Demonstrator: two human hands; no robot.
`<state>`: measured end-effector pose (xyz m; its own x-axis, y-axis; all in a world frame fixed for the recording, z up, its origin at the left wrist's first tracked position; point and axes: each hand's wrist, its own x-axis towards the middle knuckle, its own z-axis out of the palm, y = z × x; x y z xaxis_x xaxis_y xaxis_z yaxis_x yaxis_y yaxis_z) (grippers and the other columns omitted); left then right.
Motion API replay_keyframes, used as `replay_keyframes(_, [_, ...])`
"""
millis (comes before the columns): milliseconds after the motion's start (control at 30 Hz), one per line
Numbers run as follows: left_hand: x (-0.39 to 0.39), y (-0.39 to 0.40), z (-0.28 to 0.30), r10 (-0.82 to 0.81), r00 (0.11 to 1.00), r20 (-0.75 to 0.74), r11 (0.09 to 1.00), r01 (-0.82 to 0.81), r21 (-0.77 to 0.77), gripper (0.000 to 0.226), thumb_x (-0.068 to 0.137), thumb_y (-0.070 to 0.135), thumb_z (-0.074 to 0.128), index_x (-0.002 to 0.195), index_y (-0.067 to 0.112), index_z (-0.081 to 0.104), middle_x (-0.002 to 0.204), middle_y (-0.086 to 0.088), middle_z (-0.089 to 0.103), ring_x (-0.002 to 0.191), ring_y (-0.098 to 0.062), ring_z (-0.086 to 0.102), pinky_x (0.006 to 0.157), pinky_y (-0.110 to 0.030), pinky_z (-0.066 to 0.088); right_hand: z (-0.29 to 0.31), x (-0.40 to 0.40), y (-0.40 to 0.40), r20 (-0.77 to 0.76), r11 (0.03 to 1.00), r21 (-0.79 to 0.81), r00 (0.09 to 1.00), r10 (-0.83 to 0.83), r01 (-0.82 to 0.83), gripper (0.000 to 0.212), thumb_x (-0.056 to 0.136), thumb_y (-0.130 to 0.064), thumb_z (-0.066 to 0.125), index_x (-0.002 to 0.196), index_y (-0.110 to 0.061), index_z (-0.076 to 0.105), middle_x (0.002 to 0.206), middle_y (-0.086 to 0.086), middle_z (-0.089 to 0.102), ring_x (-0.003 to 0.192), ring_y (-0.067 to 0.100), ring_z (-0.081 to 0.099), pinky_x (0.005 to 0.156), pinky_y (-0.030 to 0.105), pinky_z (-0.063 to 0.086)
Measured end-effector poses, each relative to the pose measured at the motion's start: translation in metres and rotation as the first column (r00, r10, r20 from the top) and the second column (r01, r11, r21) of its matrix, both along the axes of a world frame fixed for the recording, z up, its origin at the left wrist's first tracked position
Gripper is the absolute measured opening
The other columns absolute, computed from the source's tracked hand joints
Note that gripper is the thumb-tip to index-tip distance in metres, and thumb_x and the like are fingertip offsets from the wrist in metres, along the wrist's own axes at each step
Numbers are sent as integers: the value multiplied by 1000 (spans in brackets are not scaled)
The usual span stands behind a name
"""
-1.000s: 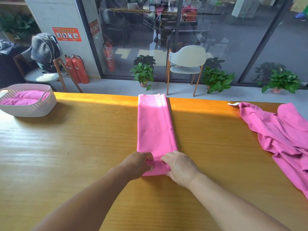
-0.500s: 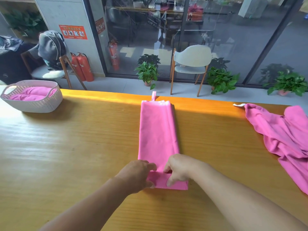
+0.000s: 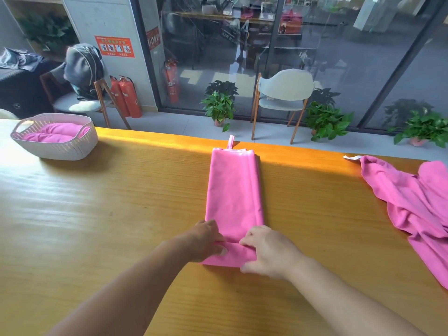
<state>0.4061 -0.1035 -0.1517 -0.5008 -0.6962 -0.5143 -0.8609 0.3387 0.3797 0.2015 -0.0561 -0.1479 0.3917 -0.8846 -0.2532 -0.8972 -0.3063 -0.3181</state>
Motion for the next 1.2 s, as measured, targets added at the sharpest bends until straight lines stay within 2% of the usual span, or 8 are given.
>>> replay_keyframes(67, [0, 1, 0, -19, 998, 52, 999, 21, -36, 38, 97, 47, 50, 129, 31, 61, 118, 0, 46, 114, -20, 41, 104, -40, 39, -5, 0, 4, -78, 998, -1, 995, 61, -61, 55, 77, -52, 73, 124, -26, 62, 109, -7, 52, 110, 14, 48, 97, 29, 42])
replay_keyframes(167, [-4, 5, 1, -45, 997, 67, 990, 53, -129, 39, 99, 44, 47, 135, 30, 55, 123, -1, 51, 119, -21, 44, 104, -38, 39, -1, 5, -8, -123, 998, 25, 990, 63, -60, 36, 83, -43, 72, 113, -25, 66, 106, -2, 58, 110, 21, 55, 94, 36, 46])
replay_keyframes(333, [-10, 23, 0, -66, 983, 171, 929, 123, -348, 29, 97, 7, 48, 124, 15, 53, 118, -2, 56, 105, -22, 59, 84, -33, 50, 10, 7, -32, -134, 984, 177, 991, -1, 25, 49, 80, -36, 78, 124, -32, 58, 121, -4, 65, 111, 21, 60, 93, 33, 50])
replay_keyframes(467, [-13, 37, -5, 0, 999, 54, 896, 23, -443, 37, 91, 38, 58, 121, 17, 55, 120, 2, 43, 110, -17, 43, 99, -30, 38, 9, -1, -47, 4, 942, 324, 995, -97, 91, 46, 76, -32, 83, 120, -32, 68, 117, -10, 69, 105, 9, 63, 93, 25, 50])
replay_keyframes(633, [-13, 23, -1, 2, 998, 66, 920, 24, -391, 45, 92, 33, 60, 133, 19, 49, 127, -1, 50, 116, -20, 47, 99, -32, 40, 3, -8, -53, 71, 943, 329, 994, -83, 55, 15, 80, -32, 75, 93, -38, 75, 89, -14, 67, 90, 10, 64, 79, 27, 51])
replay_keyframes(833, [-8, 7, 3, 126, 991, -41, 965, -132, -225, 38, 94, 30, 60, 130, 21, 53, 121, -1, 60, 108, -21, 58, 93, -33, 47, -9, -12, -38, 100, 989, -149, 995, -2, 17, 32, 85, -45, 60, 96, -18, 71, 94, -8, 68, 96, 14, 56, 88, 36, 48])
replay_keyframes(1000, [-5, -1, 0, 264, 956, -130, 957, -276, -86, 30, 94, 29, 58, 124, 26, 61, 114, -1, 65, 99, -20, 61, 87, -37, 52, -13, -11, -28, -111, 987, -115, 989, 102, -114, 65, 83, -44, 72, 141, -27, 48, 125, -4, 48, 122, 17, 42, 107, 30, 35])
replay_keyframes(1200, [-6, 11, -6, 184, 980, -75, 971, -193, -139, 42, 99, 40, 48, 138, 25, 50, 132, 1, 55, 115, -19, 54, 96, -31, 45, -4, -8, -44, -94, 994, 25, 989, 112, -110, 40, 87, -35, 69, 126, -31, 62, 117, -3, 60, 117, 19, 49, 101, 32, 40])
